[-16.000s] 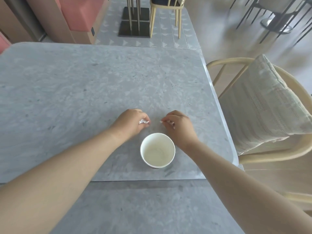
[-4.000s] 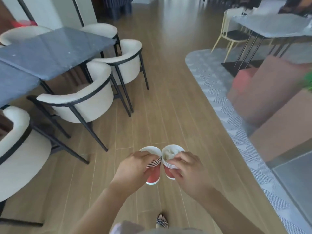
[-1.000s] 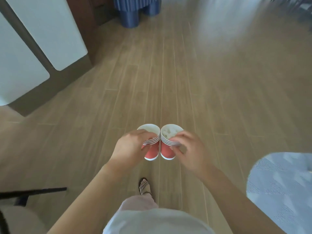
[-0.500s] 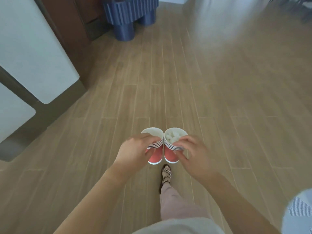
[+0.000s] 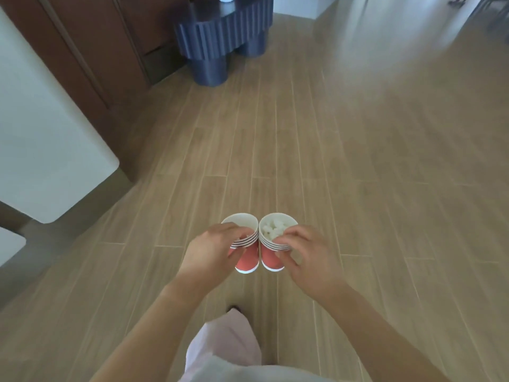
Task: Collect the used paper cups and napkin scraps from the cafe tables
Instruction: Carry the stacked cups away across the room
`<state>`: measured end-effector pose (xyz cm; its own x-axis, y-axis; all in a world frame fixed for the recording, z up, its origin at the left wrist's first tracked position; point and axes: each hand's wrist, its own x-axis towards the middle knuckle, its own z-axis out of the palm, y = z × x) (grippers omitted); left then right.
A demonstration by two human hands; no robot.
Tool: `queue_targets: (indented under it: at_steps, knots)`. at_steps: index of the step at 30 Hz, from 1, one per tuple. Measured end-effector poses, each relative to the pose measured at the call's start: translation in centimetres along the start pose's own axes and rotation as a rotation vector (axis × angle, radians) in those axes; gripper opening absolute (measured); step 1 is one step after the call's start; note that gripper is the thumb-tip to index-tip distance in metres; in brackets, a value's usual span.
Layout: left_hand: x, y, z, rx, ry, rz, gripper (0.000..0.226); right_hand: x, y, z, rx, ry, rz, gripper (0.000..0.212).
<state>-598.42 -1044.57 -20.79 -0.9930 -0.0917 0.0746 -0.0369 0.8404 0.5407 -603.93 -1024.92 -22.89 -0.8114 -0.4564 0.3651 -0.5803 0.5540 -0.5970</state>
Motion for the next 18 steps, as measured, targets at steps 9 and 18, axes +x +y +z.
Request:
queue_targets:
  at_steps: [9,18]
  knots:
    - [27.1,-8.1,-1.8,0.018,-0.031,0.064,0.033,24.8,9.6,6.2,-0.003,0.057,0.055,0.027]
    - [50.1,-13.0,-4.9,0.026,-0.049,0.122,0.032,46.7,16.2,8.8,-0.053,0.083,0.082,0.028]
